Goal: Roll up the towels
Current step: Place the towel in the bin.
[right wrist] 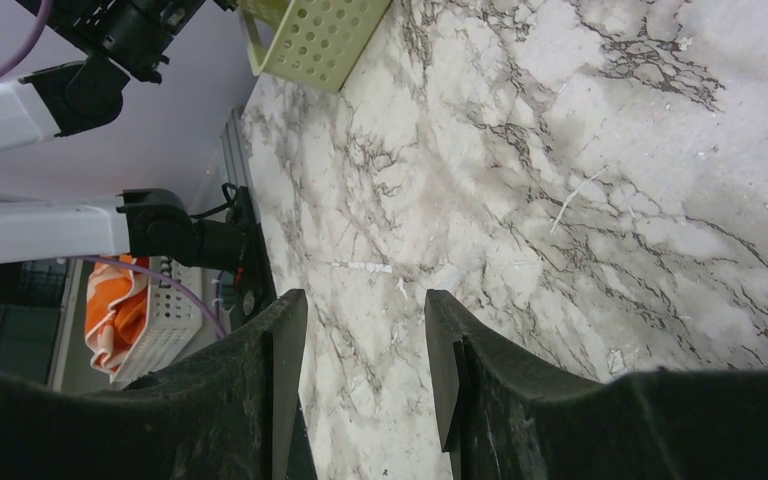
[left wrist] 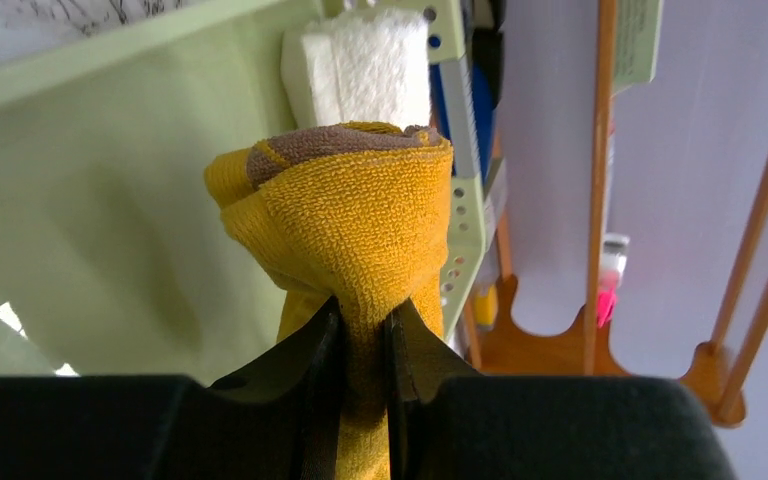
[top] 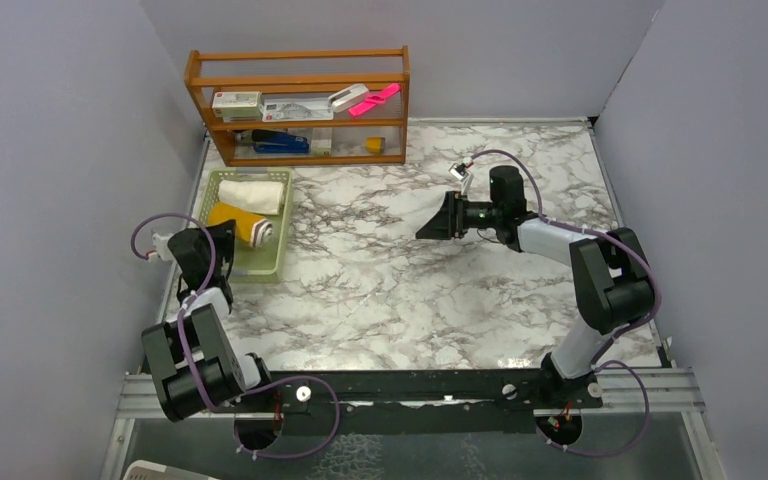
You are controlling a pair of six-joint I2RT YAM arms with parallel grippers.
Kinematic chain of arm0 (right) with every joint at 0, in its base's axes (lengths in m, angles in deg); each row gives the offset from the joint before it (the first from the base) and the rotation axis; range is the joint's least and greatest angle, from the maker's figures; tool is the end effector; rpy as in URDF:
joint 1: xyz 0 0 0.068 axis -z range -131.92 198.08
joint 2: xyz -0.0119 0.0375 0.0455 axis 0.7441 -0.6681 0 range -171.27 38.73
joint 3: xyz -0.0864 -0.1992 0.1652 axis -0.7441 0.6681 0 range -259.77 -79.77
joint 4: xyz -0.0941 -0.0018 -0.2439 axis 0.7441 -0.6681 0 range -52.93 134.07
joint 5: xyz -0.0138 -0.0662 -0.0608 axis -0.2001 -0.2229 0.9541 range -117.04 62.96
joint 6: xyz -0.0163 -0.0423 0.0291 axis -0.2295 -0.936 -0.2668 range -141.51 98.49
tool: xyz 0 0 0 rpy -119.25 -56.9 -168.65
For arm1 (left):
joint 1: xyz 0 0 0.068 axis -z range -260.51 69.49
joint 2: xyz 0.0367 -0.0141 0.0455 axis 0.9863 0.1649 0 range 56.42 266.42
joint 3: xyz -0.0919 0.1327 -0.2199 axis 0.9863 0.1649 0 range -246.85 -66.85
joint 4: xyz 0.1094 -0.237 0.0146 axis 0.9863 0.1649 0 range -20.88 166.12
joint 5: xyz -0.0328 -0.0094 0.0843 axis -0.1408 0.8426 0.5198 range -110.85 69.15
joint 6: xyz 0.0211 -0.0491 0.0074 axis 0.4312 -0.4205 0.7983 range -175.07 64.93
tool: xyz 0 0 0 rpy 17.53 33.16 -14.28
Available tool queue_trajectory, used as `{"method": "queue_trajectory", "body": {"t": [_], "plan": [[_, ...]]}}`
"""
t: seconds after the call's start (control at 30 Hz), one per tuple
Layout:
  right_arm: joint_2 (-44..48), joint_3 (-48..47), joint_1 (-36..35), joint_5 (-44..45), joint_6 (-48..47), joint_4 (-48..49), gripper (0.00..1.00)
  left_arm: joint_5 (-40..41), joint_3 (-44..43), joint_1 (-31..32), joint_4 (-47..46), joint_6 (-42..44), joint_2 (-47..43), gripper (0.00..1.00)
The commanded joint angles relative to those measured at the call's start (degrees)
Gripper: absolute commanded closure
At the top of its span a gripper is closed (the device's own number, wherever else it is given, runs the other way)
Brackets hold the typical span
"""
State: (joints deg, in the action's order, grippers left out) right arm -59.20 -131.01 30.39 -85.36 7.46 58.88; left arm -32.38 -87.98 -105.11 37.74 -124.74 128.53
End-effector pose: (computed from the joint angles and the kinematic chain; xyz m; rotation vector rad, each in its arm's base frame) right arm 0.3212 0.1342 0.1890 -0.4438 2.1643 1.5457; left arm 0.2233 0.0945 0.1756 -1.3471 1.4413 -0.7154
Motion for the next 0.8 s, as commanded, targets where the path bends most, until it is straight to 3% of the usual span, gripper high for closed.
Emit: {"method": "queue_trajectory", "body": {"t": [0.0,0.43,0.77], "plan": [[0.84,0.4,-0.5,-1.85,0.88,3.01,0.52,6.07,0.07,0.93,-8.45,-5.8,1.94,1.0],[0.33,-0.06,-0.5,-1.7,0.27,1.79,0.52,9.34,-2.52,6.43,-24.94,-14.41,20.51,1.0],[-0.53,-0.76,-0.5,-1.71,0.03,1.2,0.52,15.92,-6.78,11.03,-26.37,-12.89,24.86,0.97]]}}
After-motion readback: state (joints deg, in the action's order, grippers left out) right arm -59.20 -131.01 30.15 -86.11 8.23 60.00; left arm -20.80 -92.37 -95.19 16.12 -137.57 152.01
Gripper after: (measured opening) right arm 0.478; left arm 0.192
